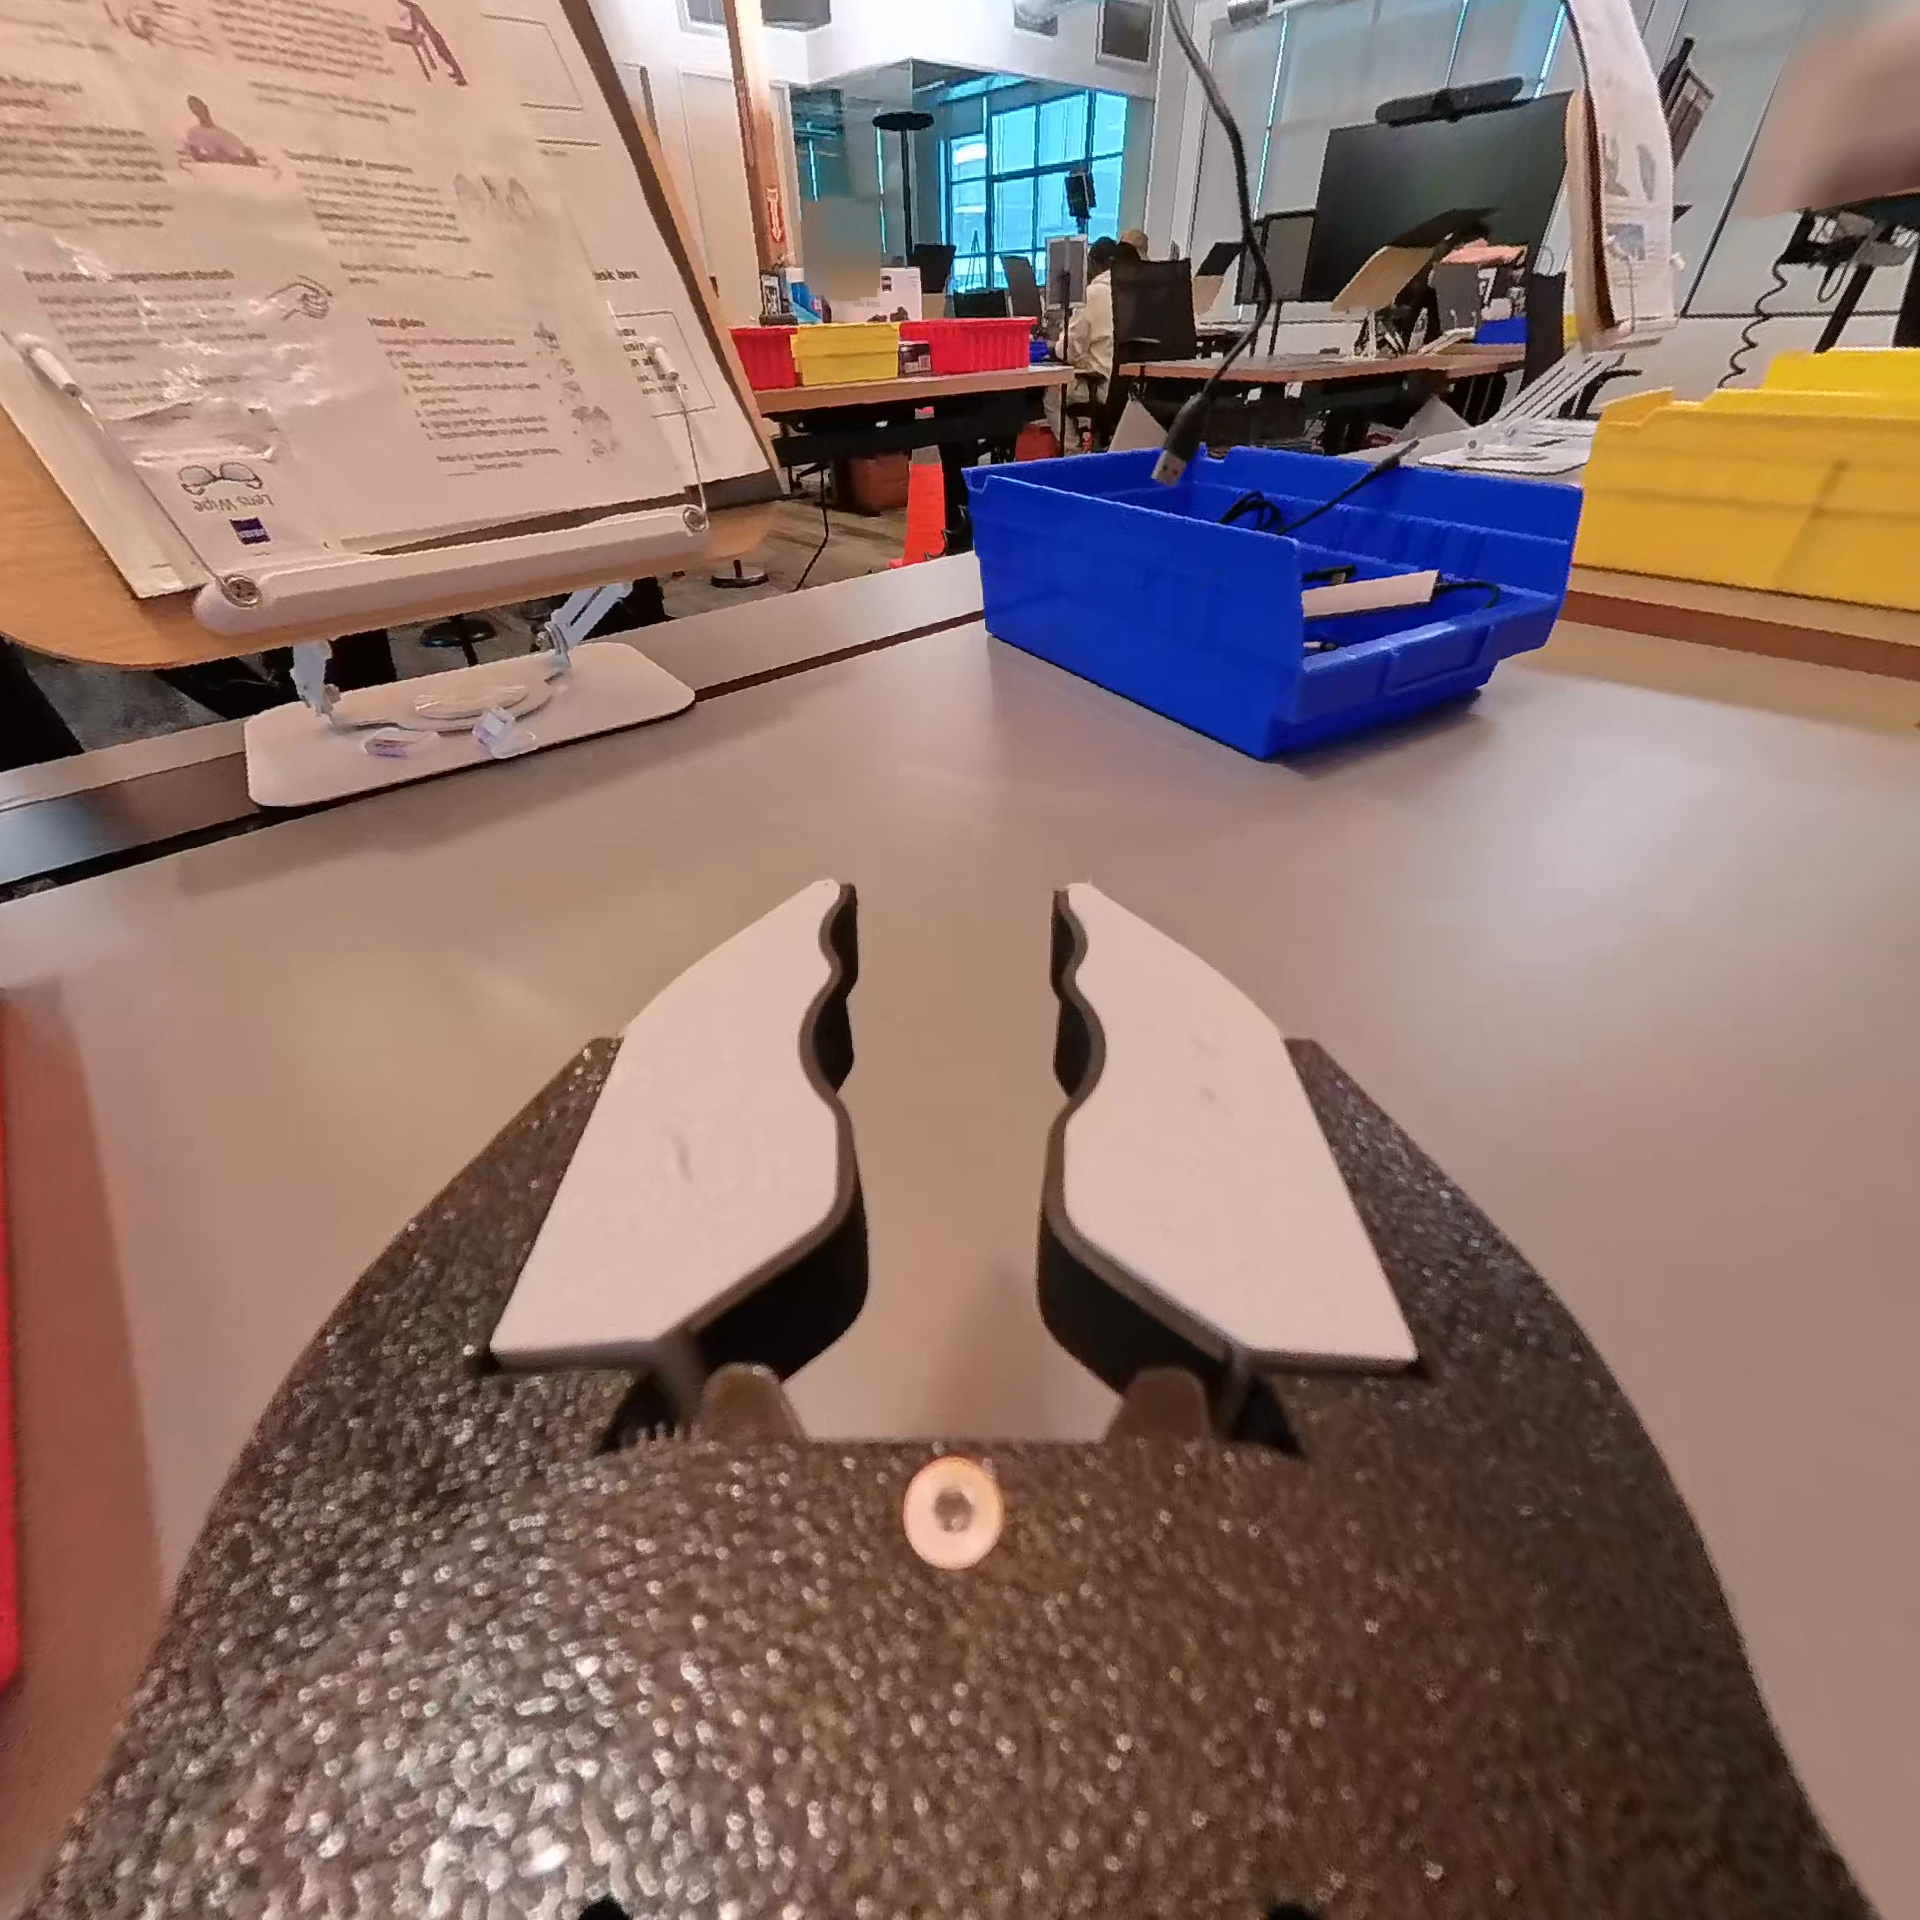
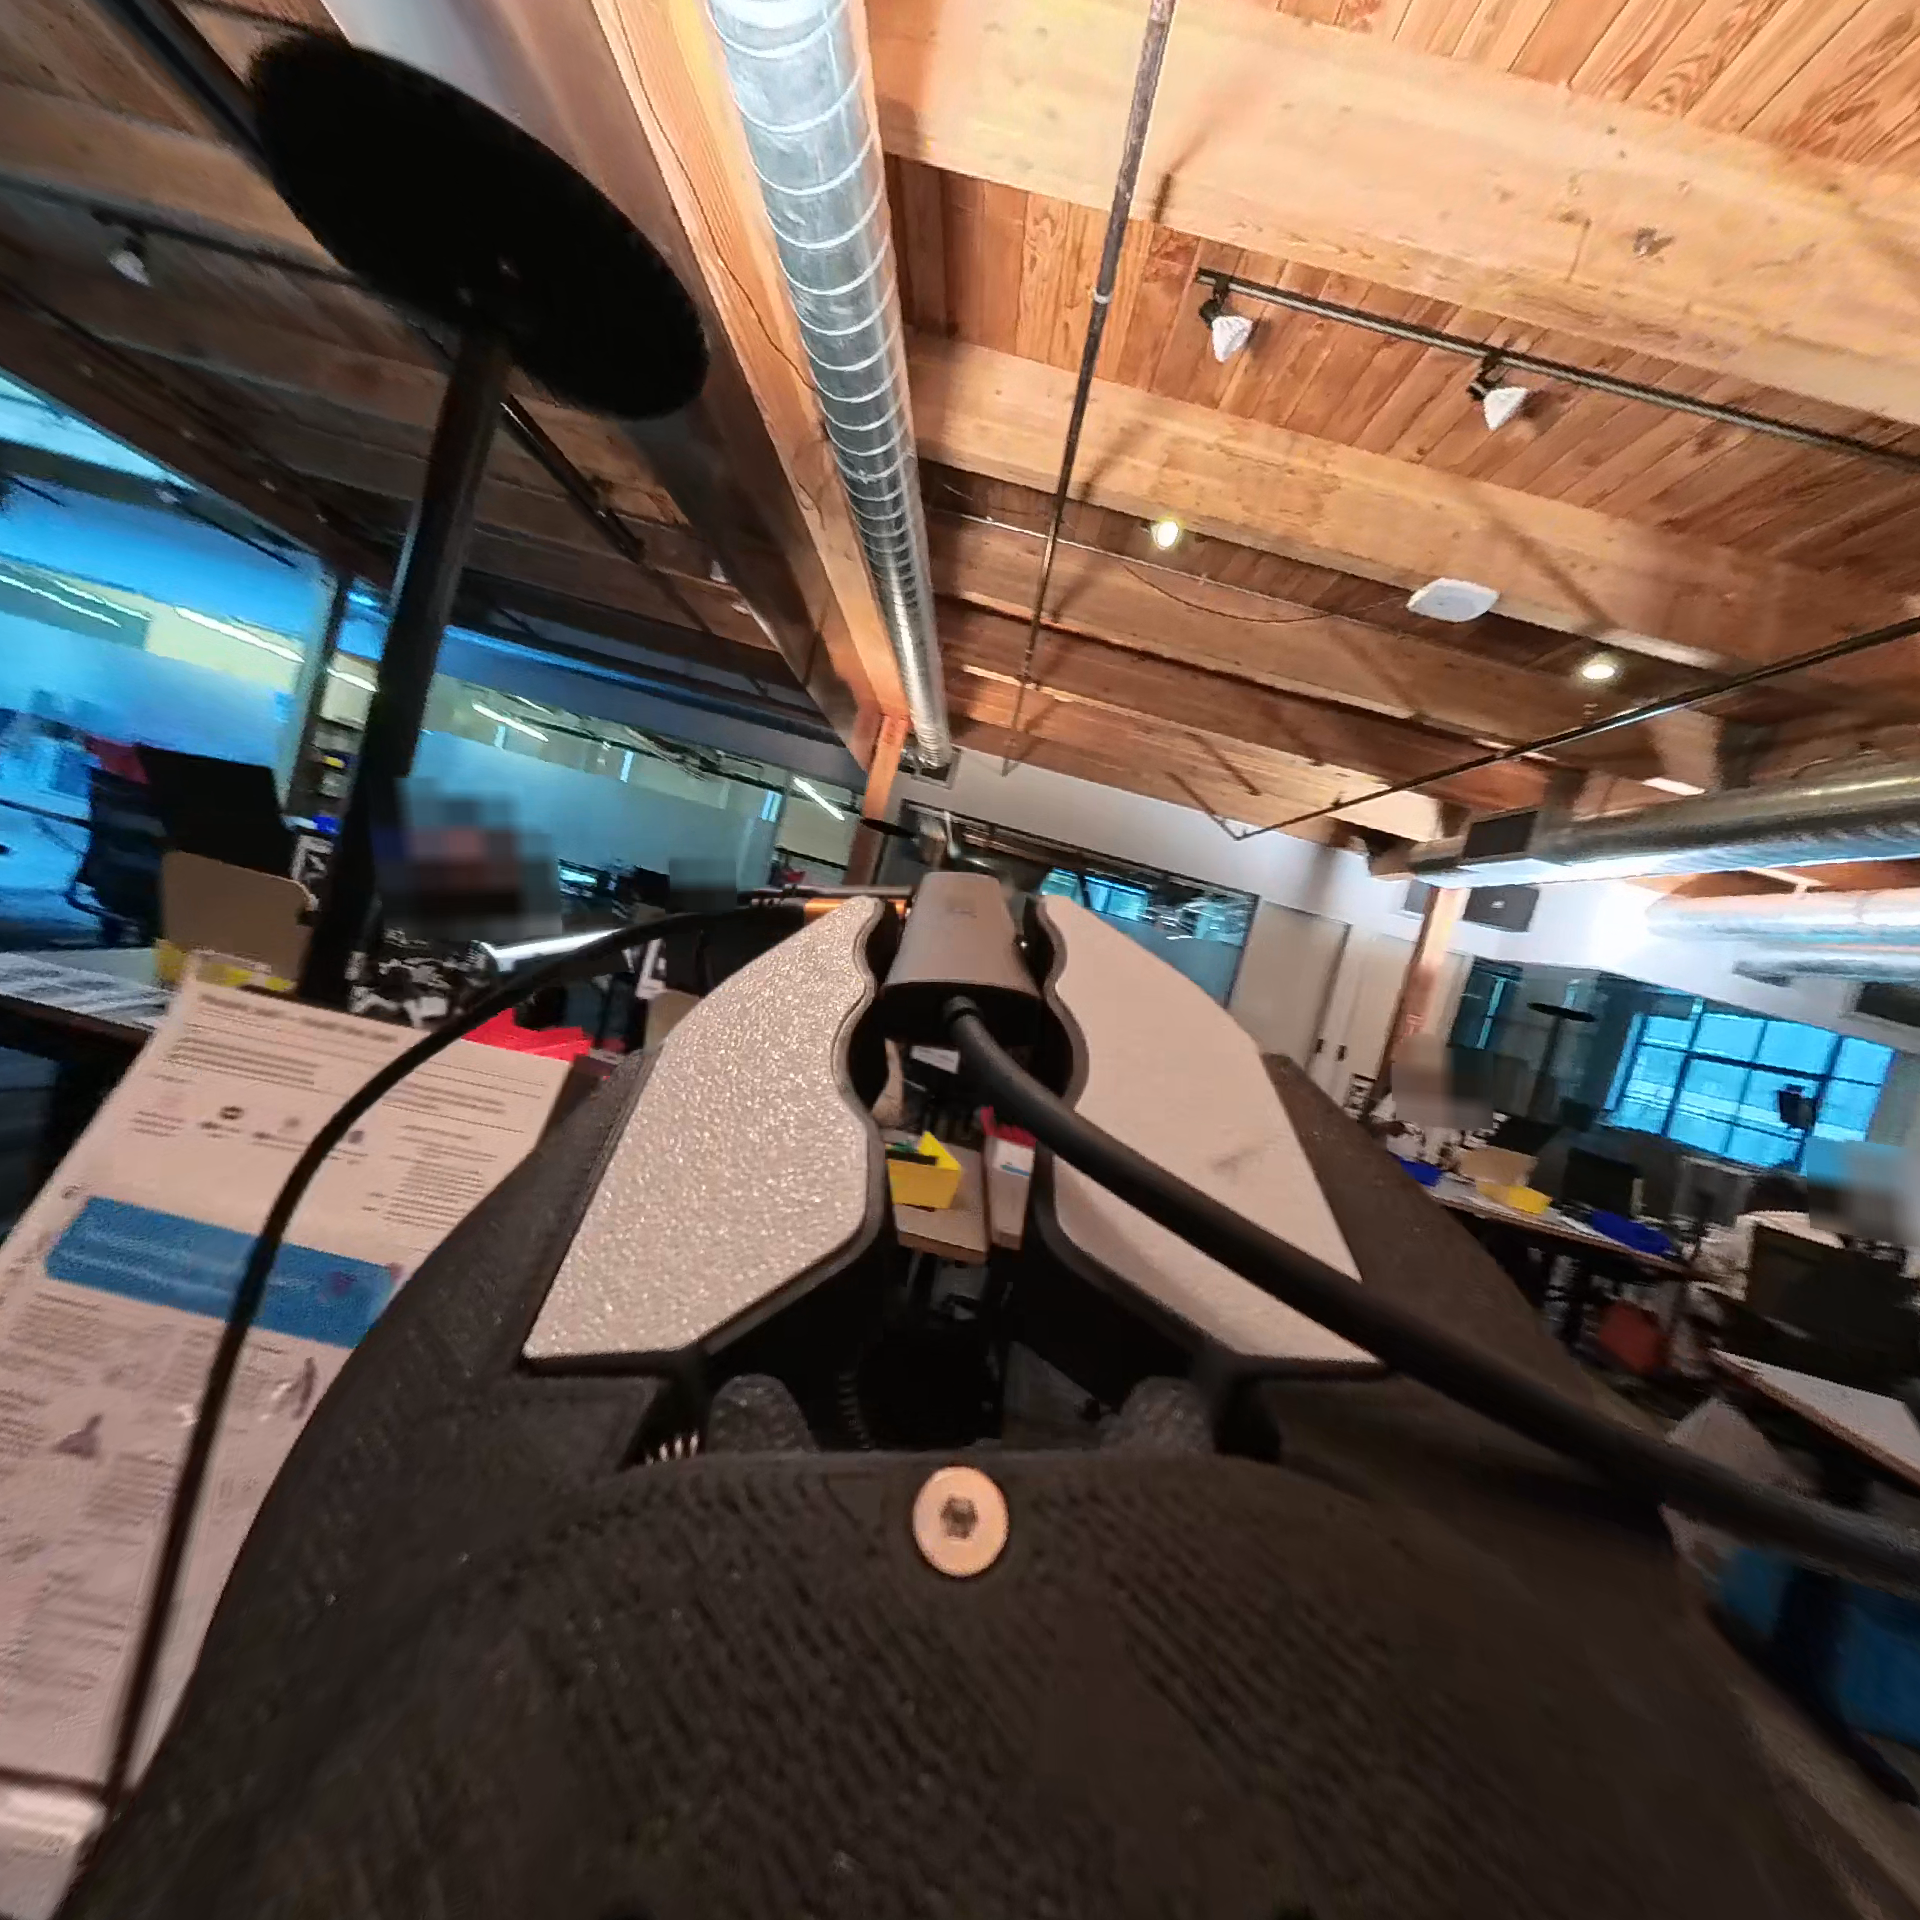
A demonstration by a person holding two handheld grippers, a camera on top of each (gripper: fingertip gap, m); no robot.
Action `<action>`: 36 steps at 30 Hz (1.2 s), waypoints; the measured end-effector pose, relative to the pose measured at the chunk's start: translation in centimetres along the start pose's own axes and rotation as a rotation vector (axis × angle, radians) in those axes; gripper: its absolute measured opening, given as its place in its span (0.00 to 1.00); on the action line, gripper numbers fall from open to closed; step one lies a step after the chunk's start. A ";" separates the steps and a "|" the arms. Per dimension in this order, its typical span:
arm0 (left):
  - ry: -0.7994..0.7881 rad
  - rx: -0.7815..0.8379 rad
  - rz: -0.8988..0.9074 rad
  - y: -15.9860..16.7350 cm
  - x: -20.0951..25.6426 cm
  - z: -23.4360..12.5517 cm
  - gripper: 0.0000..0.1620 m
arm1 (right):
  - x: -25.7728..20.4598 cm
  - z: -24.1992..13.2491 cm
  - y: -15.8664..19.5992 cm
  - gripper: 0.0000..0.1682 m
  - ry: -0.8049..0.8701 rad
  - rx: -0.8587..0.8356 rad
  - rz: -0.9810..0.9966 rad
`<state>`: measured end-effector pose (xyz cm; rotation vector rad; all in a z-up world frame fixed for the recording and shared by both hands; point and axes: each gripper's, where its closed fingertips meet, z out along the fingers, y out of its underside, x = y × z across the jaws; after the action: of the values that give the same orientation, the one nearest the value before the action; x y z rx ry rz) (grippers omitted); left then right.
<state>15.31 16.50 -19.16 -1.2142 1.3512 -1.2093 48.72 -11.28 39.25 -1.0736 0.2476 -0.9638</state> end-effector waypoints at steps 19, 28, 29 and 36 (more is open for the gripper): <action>0.015 0.013 0.013 -0.1 0.3 -0.2 0.20 | -15.2 -15.0 44.4 0.15 -0.372 -1.138 -0.285; 0.015 -0.005 0.052 0.1 0.7 0.0 0.20 | -9.3 -10.5 44.5 0.14 -0.149 -1.144 -0.448; 0.016 -0.007 0.052 0.1 0.7 0.0 0.20 | -8.7 -9.5 43.7 0.14 -0.128 -1.115 -0.439; 0.022 -0.024 0.041 0.3 0.7 0.2 0.20 | -11.5 -8.3 43.1 0.14 -0.262 -1.105 -0.532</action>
<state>15.43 15.81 -19.50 -1.1872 1.4037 -1.1847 60.48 -2.02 -3.59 -2.3468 0.2877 -1.1496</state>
